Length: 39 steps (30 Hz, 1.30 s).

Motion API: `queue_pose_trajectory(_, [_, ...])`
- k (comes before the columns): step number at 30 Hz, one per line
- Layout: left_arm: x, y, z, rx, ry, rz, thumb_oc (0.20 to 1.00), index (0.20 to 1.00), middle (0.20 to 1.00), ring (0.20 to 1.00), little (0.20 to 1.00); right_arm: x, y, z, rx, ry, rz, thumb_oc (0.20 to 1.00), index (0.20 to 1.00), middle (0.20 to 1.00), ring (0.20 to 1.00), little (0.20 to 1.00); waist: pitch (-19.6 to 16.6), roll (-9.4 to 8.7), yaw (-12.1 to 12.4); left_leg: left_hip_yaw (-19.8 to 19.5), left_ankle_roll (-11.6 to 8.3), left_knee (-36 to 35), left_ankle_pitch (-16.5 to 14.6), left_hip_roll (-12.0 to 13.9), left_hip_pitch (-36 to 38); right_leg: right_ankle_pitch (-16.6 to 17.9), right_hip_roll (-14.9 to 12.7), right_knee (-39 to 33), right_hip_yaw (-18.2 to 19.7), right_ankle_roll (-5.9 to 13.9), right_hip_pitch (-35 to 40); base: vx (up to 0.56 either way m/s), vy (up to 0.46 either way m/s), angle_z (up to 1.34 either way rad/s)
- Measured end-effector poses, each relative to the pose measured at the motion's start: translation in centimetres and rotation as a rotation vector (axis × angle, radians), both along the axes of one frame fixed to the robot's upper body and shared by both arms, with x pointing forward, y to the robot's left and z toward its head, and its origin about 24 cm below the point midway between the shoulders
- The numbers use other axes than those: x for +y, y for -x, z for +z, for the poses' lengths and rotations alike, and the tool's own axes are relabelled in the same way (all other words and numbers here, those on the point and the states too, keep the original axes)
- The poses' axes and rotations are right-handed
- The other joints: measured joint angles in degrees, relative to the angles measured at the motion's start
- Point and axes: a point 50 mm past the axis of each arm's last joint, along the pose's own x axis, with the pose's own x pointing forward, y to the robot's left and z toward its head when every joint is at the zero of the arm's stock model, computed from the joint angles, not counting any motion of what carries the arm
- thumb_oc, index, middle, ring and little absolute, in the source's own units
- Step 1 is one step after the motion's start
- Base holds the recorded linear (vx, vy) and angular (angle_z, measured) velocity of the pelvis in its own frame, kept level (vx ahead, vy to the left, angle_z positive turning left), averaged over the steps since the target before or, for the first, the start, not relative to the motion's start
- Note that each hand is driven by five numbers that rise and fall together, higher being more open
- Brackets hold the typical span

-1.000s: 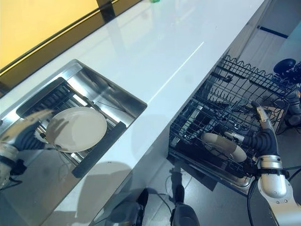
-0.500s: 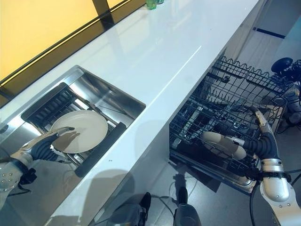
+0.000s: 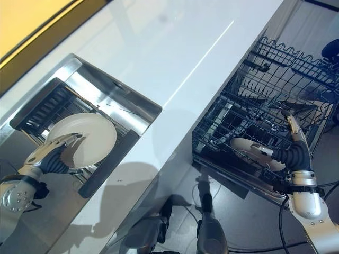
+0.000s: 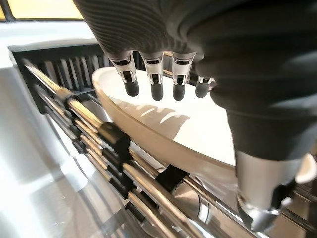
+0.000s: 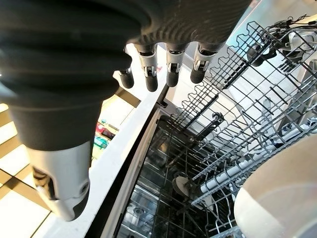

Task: Pick up plates and place into dishwasher.

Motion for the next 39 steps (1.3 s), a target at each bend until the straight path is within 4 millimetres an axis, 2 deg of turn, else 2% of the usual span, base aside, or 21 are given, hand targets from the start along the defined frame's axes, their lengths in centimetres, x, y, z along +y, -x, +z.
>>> queue_pose_trajectory(16, [-0.8,-0.6,1.0,-0.030,-0.037,-0.059,1.000,1.000,1.000,1.000,1.000,1.0,-0.7,-0.4,-0.041,-0.018,-0.014,1.000,1.000,1.000,1.000,1.000,0.92,-0.76,0.88,1.29,-0.03,1.09,-0.07,0.05,-2.88,0.86,0.03,-1.03,0.05,0.62,-1.80,-0.04,-0.027,0.00])
queue_pose_trajectory(21, [-1.5,-0.6,1.7,-0.084,-0.126,-0.100,1.000,1.000,1.000,1.000,1.000,0.9,-0.8,-0.3,-0.067,-0.025,-0.013,1.000,1.000,1.000,1.000,1.000,2.01,-1.96,1.68,1.35,0.10,1.89,-0.17,0.07,-3.91,1.41,0.07,-1.70,-0.07,0.61,-1.93,-0.03,-0.071,0.03])
queue_pose_trajectory(27, [-1.8,-0.4,1.2,-0.190,-0.214,-0.095,1.000,1.000,1.000,1.000,1.000,2.0,-0.9,-1.1,-0.099,-0.052,0.016,1.000,1.000,1.000,1.000,1.000,2.98,-3.80,1.84,1.46,-0.18,4.12,-1.10,0.47,-5.70,2.17,0.46,-3.15,-0.27,1.30,-1.84,-0.03,-0.117,0.03])
queue_pose_trajectory(30, [-1.5,-0.4,1.3,-0.299,-0.266,-0.069,1.000,1.000,1.000,1.000,1.000,2.7,-1.0,-2.0,-0.099,-0.082,0.019,1.000,1.000,1.000,1.000,1.000,3.59,-5.41,1.76,1.45,-0.19,5.90,-1.79,0.87,-7.30,2.79,0.92,-4.10,-0.22,1.79,-2.05,-0.04,-0.098,-0.03])
queue_pose_trajectory(33, [-1.8,-0.3,1.2,-0.401,-0.280,-0.071,1.000,1.000,1.000,1.000,1.000,3.3,-1.1,-2.8,-0.097,-0.104,0.017,1.000,1.000,1.000,1.000,1.000,3.65,-6.88,2.75,1.53,-0.12,7.91,-2.90,1.11,-8.53,2.90,1.22,-4.23,-0.12,1.79,-2.28,-0.07,-0.066,-0.02])
queue_pose_trajectory(39, [-2.6,-1.0,1.3,-0.665,-0.319,-0.059,1.000,1.000,1.000,1.000,1.000,5.0,-2.0,-2.8,-0.140,-0.118,0.068,1.000,1.000,1.000,1.000,1.000,3.64,-8.45,3.36,1.51,0.42,10.65,-3.61,0.83,-12.45,3.71,1.44,-4.45,0.66,2.46,-4.80,-0.08,-0.036,0.00])
